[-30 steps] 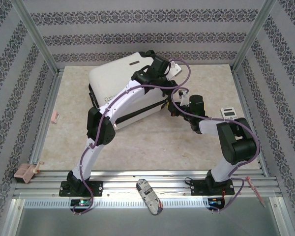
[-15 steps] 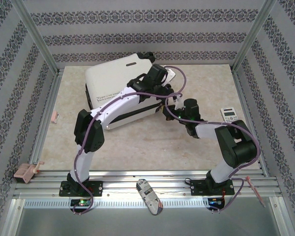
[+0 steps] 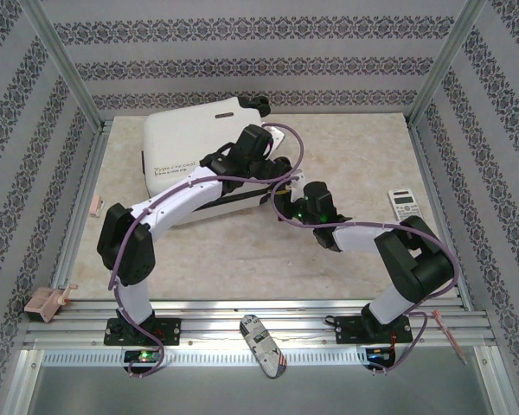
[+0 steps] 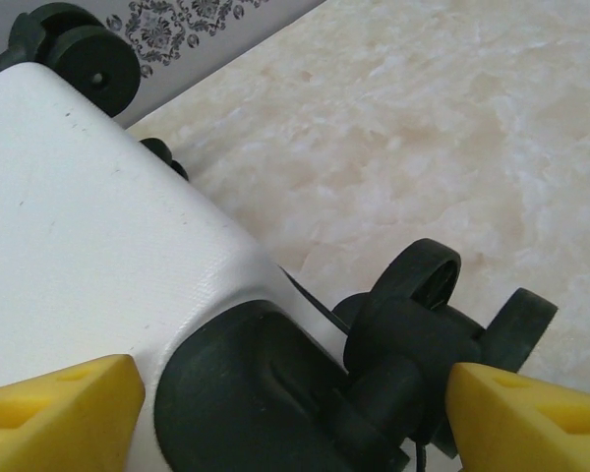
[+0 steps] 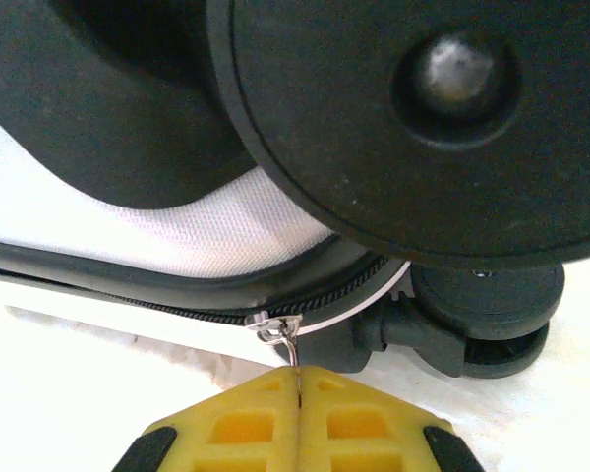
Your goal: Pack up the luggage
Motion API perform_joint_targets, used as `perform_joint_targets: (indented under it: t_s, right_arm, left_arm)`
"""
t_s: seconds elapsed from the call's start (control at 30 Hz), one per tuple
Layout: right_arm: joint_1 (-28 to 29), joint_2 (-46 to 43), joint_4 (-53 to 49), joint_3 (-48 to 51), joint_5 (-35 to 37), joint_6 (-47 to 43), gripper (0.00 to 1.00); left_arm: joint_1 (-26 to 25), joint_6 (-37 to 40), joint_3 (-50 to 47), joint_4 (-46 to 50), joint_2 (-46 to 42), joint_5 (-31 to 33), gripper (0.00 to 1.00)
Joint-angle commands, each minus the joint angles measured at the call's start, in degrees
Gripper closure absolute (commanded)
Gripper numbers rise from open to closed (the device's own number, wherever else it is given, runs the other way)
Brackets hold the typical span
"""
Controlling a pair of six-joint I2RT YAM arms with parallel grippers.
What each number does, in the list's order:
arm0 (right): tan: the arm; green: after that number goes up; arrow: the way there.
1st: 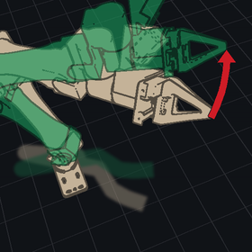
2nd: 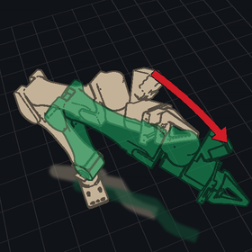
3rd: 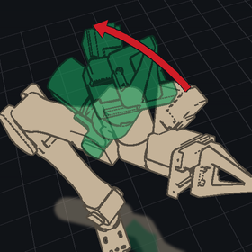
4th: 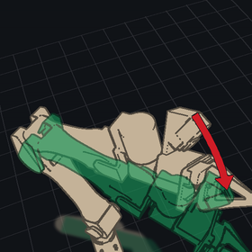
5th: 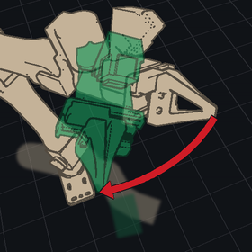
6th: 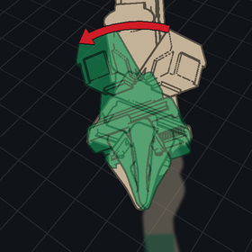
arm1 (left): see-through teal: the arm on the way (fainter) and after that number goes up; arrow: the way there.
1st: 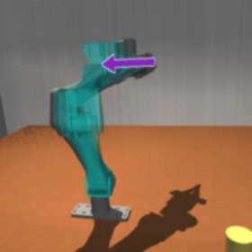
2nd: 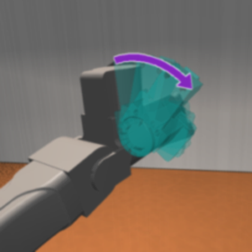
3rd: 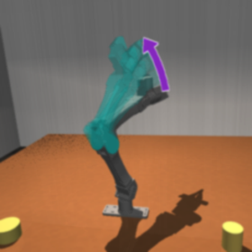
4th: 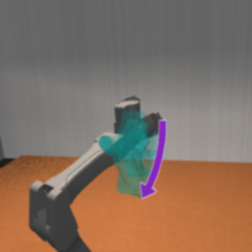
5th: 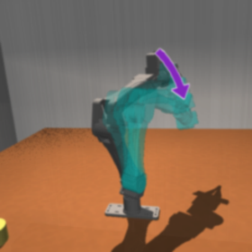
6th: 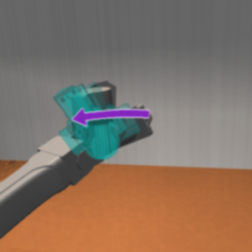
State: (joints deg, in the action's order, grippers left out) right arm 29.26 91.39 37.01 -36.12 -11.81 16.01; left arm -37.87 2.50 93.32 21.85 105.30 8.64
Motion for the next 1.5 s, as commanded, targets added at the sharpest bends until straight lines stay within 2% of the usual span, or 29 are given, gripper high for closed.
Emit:
perform_joint_targets:
  t_s: [0.0, 0.1, 0.3, 0.43, 0.63, 0.97, 1.07, 1.27, 1.47]
  right_arm:
    - [-1.3, -1.8, 1.6, -0.9, -0.3, -2.8, 1.0]
    - [-1.3, -0.7, 4.1, -0.7, -9.7, -3.6, 1.0]
    - [-1.0, 2.5, 7.4, -0.7, -17.3, -3.7, 1.0]
    - [-1.0, 4.8, 7.3, -1.7, -16.9, -2.9, 1.0]
    - [-1.2, 5.5, 8.2, -0.3, -13.8, -1.2, 0.84]
    - [-0.7, 7.2, 12.1, 3.9, -12.1, 0.8, 0.76]
    - [0.0, 7.9, 12.6, 3.4, -11.8, 0.7, 0.74]
    - [1.2, 9.6, 12.2, 0.4, -11.6, -0.7, 0.62]
    - [1.3, 12.0, 11.9, -3.4, -7.7, -0.5, 0.61]
  left_arm:
    - [2.4, -3.5, -2.8, 7.6, 0.5, 2.7, 0.18]
    - [2.4, -3.7, -2.5, 7.3, 0.2, 2.0, 0.18]
    - [2.4, -4.8, -1.8, 7.2, 0.0, 0.3, 0.18]
    - [2.3, -6.0, -1.4, 7.3, 0.0, -0.6, 0.18]
    - [2.4, -7.0, -2.1, 7.0, -0.7, -0.9, 0.18]
    - [2.4, -6.6, -0.2, 6.8, -0.7, -0.7, 0.18]
    - [2.3, -6.5, 0.8, 6.9, -0.3, -0.8, 0.18]
    - [2.3, -6.8, 1.5, 7.0, 0.2, -1.3, 0.18]
    - [2.4, -7.5, 1.9, 7.2, 0.2, -1.2, 0.18]
